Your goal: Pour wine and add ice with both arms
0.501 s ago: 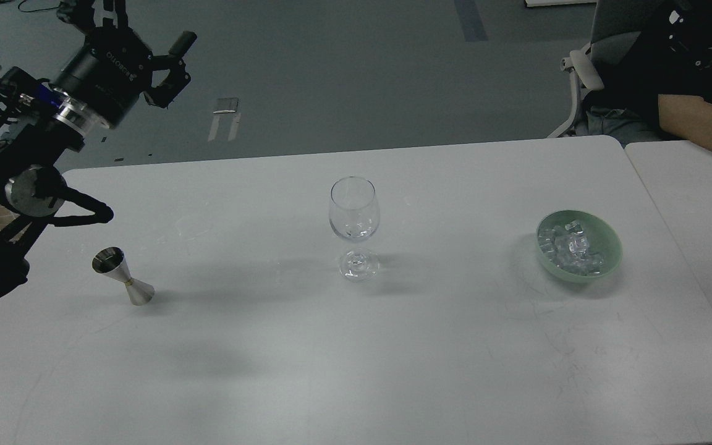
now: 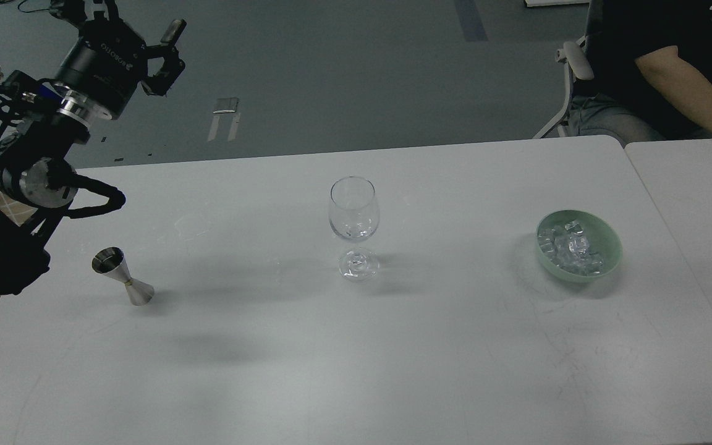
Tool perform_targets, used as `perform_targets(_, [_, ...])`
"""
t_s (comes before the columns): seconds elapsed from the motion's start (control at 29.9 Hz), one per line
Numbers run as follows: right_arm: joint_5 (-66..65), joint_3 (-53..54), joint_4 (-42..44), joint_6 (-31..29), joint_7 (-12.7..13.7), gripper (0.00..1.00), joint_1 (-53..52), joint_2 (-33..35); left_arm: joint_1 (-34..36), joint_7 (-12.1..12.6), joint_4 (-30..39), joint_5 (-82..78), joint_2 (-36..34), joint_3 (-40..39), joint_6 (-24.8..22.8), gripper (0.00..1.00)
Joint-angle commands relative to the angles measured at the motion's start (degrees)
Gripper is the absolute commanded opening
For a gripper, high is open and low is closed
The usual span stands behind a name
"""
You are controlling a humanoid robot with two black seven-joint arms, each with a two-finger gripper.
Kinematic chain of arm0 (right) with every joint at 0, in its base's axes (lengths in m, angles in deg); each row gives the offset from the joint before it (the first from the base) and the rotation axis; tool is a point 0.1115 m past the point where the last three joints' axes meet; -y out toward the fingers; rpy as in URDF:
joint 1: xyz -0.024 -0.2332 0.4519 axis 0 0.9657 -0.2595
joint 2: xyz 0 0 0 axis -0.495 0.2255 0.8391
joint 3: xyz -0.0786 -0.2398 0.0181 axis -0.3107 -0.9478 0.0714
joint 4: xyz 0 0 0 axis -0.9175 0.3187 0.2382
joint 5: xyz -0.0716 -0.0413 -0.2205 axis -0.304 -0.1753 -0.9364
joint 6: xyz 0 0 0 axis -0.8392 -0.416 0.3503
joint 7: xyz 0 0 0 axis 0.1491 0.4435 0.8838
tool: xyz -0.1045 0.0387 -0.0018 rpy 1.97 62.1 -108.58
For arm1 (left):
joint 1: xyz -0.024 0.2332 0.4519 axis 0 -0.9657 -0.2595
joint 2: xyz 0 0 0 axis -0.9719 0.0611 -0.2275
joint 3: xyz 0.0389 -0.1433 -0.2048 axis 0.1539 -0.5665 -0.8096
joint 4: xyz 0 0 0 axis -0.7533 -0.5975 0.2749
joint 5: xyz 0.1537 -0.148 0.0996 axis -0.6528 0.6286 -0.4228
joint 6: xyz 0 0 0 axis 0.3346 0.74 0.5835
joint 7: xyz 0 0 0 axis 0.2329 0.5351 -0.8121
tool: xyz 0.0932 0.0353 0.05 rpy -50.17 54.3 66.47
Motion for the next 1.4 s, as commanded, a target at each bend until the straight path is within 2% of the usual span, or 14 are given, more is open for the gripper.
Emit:
perform_targets(0.0, [-0.1,1.4,-1.7,0.0,0.2,1.0,0.4,1.6,0.3,0.4,-0.1,0.0,-1.5,-0.5,-0.4,1.0])
perform_targets(0.4, [-0.2,4.3,-1.9,0.0,0.8,1.0,-0.7,1.6,0.1,0.4,-0.2,-0.1,-1.9,-0.4,0.6,1.0])
perform_targets(0.47, [-0.2,4.3,-2.0,0.0,1.3,1.0,-0.7,1.6,0.1,-0.4,-0.2,-0.3,-1.9,-0.3,1.0,1.0])
perform_targets(0.53, [-0.2,4.2,-1.8,0.0,1.5,1.0,-0.9,1.6,0.1,-3.1,0.2,-0.9,-1.9,-0.2,1.7,1.0])
perform_targets(0.6, [-0.3,4.2,-1.7,0.0,1.5,1.0,-0.9,1.5,0.3,-4.0,0.4,-0.9,-2.0,-0.3,2.0,1.0])
perform_targets(0.77, [-0.6,3.7,-1.3,0.0,1.5,1.0,-0.9,-1.0,0.6,-2.6,0.7,-0.8,-1.8,-0.4,1.8,1.0])
perform_targets(0.9, [-0.7,3.7,-1.2,0.0,1.5,1.0,-0.9,-1.9,0.8,0.8,1.0,-0.8,-1.6,-0.5,1.7,1.0])
perform_targets(1.37, [-0.7,3.4,-1.4,0.0,1.5,1.0,-0.3,-2.0,0.7,0.4,3.3,-0.1,-1.2,-0.8,3.0,1.0])
